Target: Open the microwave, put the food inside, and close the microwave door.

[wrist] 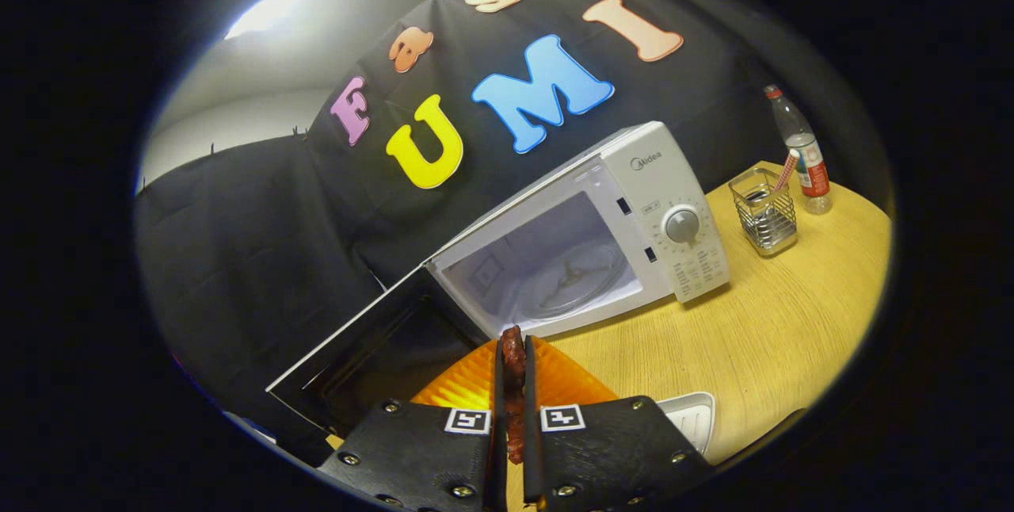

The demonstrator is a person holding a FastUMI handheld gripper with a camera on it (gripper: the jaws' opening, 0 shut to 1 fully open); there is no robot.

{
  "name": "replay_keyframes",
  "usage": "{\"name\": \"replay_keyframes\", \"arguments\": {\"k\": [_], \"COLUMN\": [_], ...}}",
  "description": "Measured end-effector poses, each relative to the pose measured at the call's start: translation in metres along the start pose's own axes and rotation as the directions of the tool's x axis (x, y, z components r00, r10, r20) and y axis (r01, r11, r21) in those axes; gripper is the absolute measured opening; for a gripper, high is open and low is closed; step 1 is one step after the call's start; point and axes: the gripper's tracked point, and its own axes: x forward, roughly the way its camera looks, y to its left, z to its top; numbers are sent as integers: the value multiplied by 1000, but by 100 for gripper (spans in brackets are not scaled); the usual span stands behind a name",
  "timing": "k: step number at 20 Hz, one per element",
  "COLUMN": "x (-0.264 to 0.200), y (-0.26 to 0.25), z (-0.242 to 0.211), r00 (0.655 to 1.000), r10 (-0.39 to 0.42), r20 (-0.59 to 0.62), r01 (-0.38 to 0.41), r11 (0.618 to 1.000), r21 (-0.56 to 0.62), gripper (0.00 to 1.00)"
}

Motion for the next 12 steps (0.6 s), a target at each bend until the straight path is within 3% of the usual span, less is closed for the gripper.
{"name": "replay_keyframes", "arguments": {"k": [12], "x": [136], "y": [12], "z": [10], "r00": [985], "r10": [-144], "r20": [92], "r01": [151], "r11": [986], "r21": [-76], "gripper": [8]}}
